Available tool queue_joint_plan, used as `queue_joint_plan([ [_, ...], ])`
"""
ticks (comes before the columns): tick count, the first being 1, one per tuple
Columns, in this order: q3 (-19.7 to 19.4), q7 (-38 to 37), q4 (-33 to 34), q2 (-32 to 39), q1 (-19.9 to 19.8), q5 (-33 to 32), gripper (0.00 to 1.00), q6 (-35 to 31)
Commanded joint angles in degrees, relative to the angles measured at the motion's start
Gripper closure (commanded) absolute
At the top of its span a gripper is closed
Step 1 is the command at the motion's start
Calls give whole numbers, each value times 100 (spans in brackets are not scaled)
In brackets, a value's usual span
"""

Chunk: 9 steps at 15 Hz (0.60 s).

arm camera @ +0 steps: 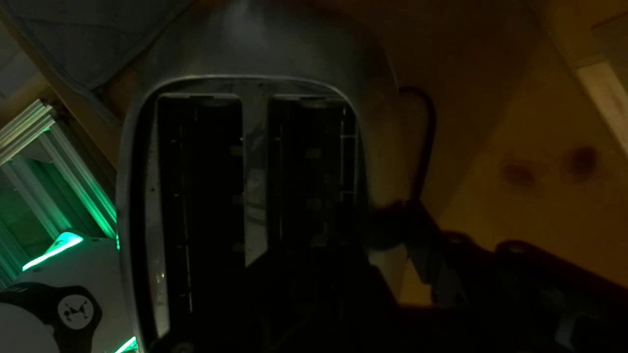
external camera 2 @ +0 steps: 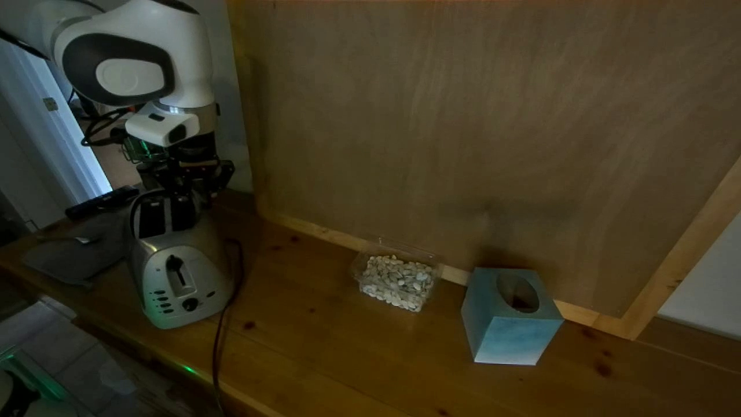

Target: Turn the grey toaster to the right

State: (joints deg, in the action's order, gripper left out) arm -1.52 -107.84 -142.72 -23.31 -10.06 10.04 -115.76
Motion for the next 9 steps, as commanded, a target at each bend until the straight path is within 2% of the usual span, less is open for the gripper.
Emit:
queue_joint_plan([
  [1,-54,387,28,-302,48,23,43,-45],
  [7,57,1793,494,-407,274,-156,3,419],
  [9,-3,2394,645,-392,324,-126,0,784],
])
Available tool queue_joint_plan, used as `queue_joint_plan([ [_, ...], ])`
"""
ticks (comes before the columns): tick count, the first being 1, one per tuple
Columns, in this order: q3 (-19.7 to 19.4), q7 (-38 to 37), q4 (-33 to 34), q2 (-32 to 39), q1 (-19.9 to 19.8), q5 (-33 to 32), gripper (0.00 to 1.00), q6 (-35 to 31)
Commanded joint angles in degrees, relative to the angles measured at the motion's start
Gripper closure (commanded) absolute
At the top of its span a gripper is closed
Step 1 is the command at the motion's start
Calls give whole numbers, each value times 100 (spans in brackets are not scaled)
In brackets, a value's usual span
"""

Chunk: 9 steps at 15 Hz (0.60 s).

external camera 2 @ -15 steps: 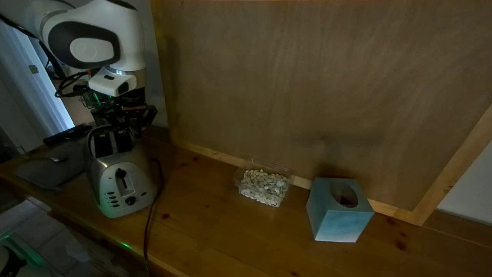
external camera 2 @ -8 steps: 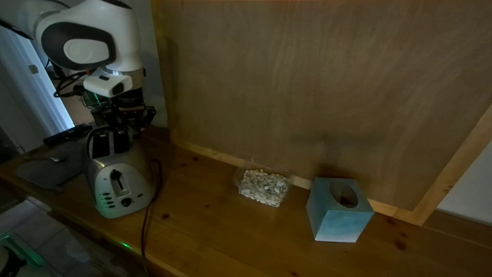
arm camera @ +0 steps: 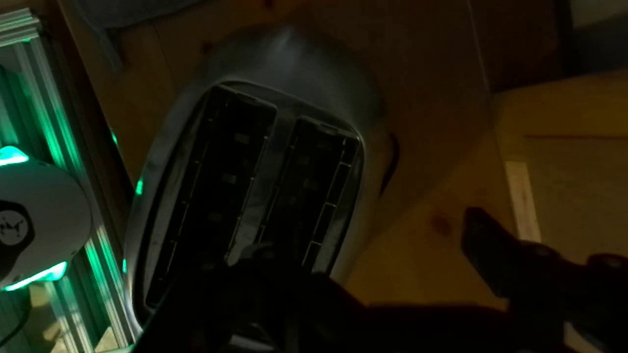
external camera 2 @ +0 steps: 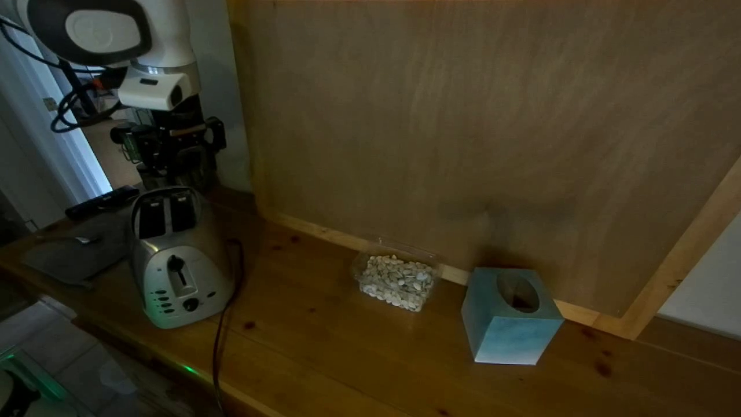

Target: Turn the grey toaster to the right

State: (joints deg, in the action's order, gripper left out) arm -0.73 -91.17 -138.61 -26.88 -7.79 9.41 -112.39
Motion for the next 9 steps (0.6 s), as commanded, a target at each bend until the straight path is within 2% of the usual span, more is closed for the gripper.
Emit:
queue_joint_plan([
  [1,-105,1028,314,11,103,-68,0,644],
  [4,-135,1922,483,205,61,-198,0,1063],
  [9,-9,3198,654,638,105,-427,0,1080],
])
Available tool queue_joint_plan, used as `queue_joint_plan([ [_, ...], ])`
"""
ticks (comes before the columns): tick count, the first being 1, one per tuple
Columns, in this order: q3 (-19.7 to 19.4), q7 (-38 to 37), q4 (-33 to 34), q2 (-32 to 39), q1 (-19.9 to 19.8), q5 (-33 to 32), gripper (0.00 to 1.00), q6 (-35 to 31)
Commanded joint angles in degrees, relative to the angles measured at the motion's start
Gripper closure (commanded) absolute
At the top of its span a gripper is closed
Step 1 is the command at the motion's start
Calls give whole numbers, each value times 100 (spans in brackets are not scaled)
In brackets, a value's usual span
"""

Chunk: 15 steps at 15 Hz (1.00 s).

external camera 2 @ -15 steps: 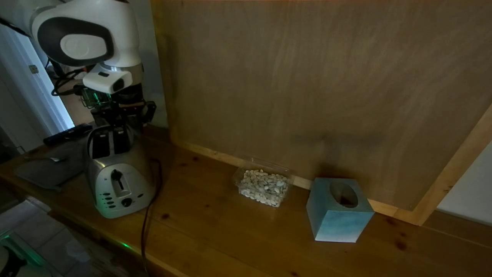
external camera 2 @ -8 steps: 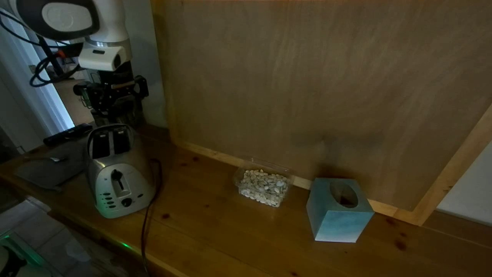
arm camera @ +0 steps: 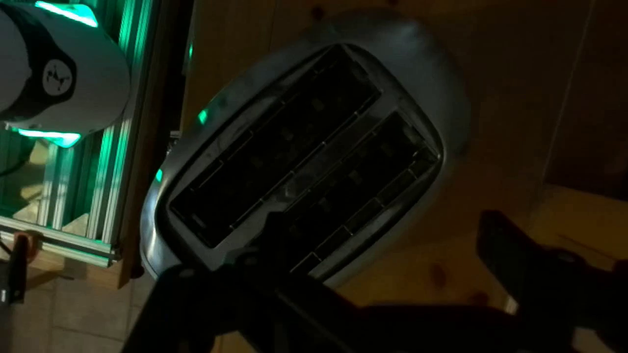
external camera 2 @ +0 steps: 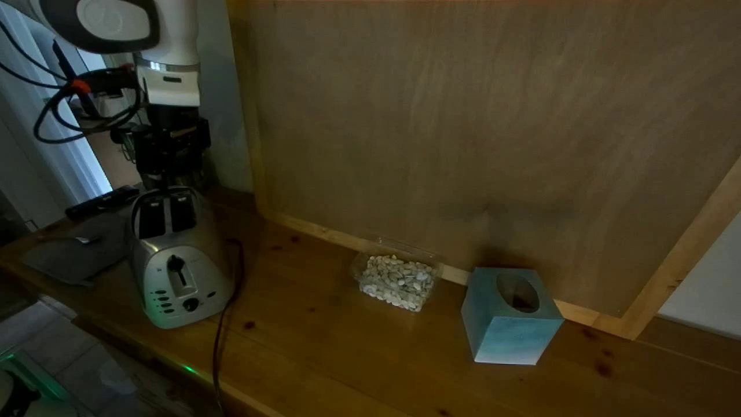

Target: Turn the grey toaster to the right

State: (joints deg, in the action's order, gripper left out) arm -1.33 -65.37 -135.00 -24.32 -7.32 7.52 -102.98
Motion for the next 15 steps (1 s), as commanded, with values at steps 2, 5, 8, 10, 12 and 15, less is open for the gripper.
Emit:
queue_joint_plan([
  [2,115,1044,323,511,68,-458,0,140],
  [5,187,1712,371,637,117,-766,0,138],
  [8,259,2340,421,675,161,-1162,0,99],
  [10,293,2784,415,662,193,-1376,0,50],
  [12,291,3283,392,624,233,-1453,0,-37],
  [15,231,3901,416,583,251,-1258,0,-144],
])
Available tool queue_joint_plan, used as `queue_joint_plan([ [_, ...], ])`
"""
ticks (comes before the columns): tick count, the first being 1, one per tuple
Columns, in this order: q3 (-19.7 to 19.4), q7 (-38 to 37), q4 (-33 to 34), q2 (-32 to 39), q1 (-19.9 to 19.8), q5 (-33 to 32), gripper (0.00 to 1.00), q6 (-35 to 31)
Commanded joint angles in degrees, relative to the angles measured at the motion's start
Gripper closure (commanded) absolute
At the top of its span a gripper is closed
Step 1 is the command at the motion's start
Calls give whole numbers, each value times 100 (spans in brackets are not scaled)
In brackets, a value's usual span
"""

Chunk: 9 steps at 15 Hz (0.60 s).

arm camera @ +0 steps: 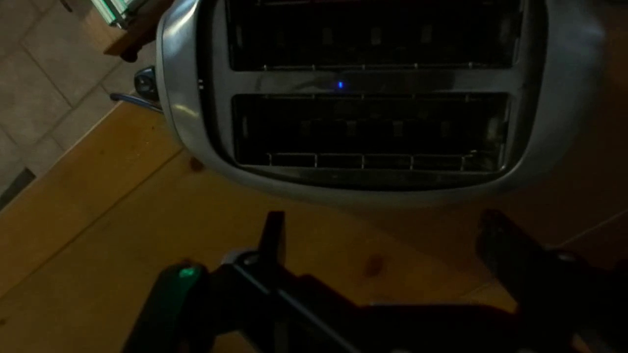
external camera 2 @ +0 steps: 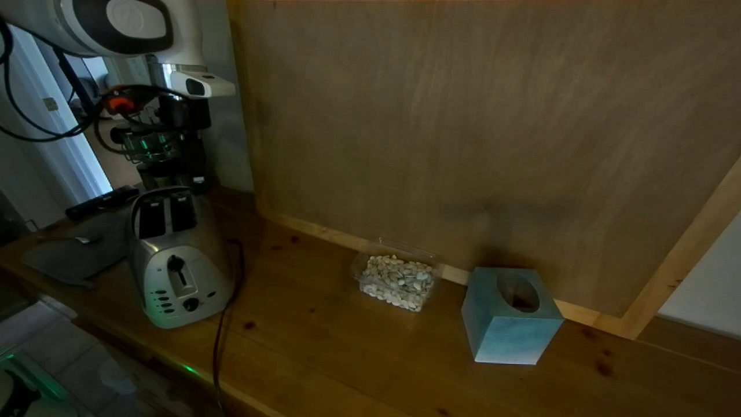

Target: Turn the grey toaster to the right

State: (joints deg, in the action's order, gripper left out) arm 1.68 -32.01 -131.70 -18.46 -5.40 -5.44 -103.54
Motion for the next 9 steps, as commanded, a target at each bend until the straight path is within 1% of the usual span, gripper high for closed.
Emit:
queue_joint_plan([
  [1,-119,731,103,6,66,241,0,-86],
  [2,-211,989,54,-32,83,482,0,-209],
  [3,-41,567,31,0,4,173,0,-87],
  [5,-106,800,31,-1,7,314,0,-161],
  [9,-128,877,31,-1,13,351,0,-167],
])
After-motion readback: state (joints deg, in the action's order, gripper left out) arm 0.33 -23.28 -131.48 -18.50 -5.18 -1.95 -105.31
